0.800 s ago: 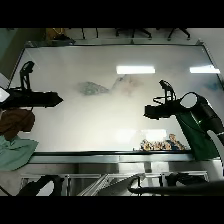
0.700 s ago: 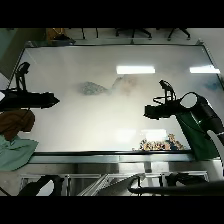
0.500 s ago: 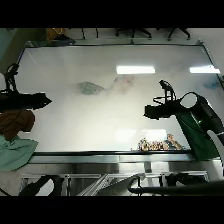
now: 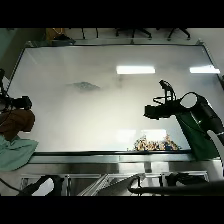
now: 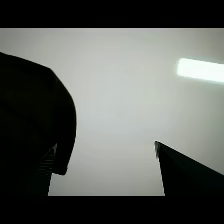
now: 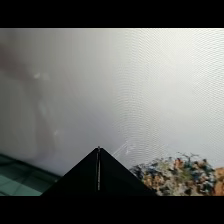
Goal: Fold the shirts.
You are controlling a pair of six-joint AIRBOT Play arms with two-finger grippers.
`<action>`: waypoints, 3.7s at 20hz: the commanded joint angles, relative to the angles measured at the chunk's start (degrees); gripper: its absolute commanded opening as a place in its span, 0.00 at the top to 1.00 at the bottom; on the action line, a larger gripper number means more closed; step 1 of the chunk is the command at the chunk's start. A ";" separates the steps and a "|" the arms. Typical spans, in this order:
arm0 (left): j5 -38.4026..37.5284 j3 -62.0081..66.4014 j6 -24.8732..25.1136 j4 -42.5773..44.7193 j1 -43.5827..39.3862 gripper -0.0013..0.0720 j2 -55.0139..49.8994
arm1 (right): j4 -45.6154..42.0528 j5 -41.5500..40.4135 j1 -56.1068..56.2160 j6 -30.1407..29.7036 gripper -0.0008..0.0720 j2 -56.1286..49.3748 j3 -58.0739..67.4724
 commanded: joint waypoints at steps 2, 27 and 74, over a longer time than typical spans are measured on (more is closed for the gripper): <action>0.81 -0.02 -0.70 5.29 4.98 0.05 -9.70 | 0.00 0.00 0.04 0.02 0.97 -0.02 -0.02; -13.03 44.61 2.05 -23.80 -26.73 0.97 -9.84 | 1.97 -2.62 -0.04 0.02 0.97 -0.02 -0.02; -12.72 17.75 10.51 -47.71 -31.01 0.97 -24.87 | 15.04 -24.00 22.03 -7.21 0.97 -3.63 -10.64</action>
